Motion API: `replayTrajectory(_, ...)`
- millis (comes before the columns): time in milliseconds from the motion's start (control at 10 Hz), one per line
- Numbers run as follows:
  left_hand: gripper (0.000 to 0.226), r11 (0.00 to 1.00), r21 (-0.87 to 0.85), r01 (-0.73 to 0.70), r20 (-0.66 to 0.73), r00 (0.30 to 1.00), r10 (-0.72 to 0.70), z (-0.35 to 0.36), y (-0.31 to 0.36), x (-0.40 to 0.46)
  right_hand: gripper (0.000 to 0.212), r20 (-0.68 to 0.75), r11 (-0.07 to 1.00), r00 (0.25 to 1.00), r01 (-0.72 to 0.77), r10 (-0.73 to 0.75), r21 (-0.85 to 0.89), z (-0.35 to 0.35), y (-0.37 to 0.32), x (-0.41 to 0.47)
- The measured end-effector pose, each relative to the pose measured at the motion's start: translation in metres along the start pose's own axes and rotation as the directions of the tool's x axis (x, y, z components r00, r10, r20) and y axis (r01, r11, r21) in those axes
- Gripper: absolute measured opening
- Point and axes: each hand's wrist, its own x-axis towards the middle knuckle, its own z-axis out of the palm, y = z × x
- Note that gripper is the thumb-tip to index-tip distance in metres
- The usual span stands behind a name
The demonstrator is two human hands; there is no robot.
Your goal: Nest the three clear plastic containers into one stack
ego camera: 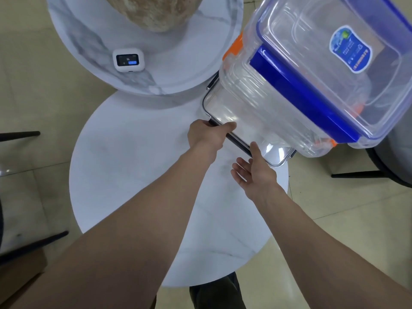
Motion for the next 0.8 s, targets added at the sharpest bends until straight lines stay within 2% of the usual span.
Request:
replayTrajectory(200, 0.055, 0.998, -0.049, 0.044, -0.006, 0.999, -0.044, 0.002, 0.001, -0.004, 0.038, 0.035, 0.999, 0.999, -0.025, 0.025, 0.019, -0.004, 0.002, 0.002)
replayTrajectory(300, 0.075, 0.995, -0.078, 0.063, 0.019, 0.998, -0.061, 0.002, -0.002, -0.009, 0.039, 0.053, 0.999, 0.998, -0.029, 0.028, 0.023, -0.005, 0.004, 0.001)
replayTrajectory(400, 0.081, 0.995, -0.086, 0.052, 0.021, 0.998, -0.051, 0.001, -0.006, -0.016, 0.05, 0.059, 0.999, 0.998, -0.031, 0.029, 0.035, -0.009, 0.006, 0.0)
replayTrajectory(500, 0.082, 0.995, -0.088, 0.049, 0.025, 0.999, -0.047, -0.002, -0.01, -0.023, 0.06, 0.061, 0.999, 0.998, -0.029, 0.026, 0.039, -0.011, 0.008, -0.003)
replayTrajectory(700, 0.074, 0.995, -0.057, 0.076, 0.028, 0.997, -0.074, -0.021, -0.029, -0.039, 0.041, 0.059, 0.997, 0.998, 0.037, -0.034, -0.062, -0.015, 0.02, -0.017)
replayTrajectory(800, 0.065, 0.994, -0.052, 0.092, -0.012, 0.996, -0.093, -0.04, -0.042, -0.05, 0.046, 0.046, 0.996, 0.997, 0.059, -0.056, -0.07, -0.014, 0.031, -0.03)
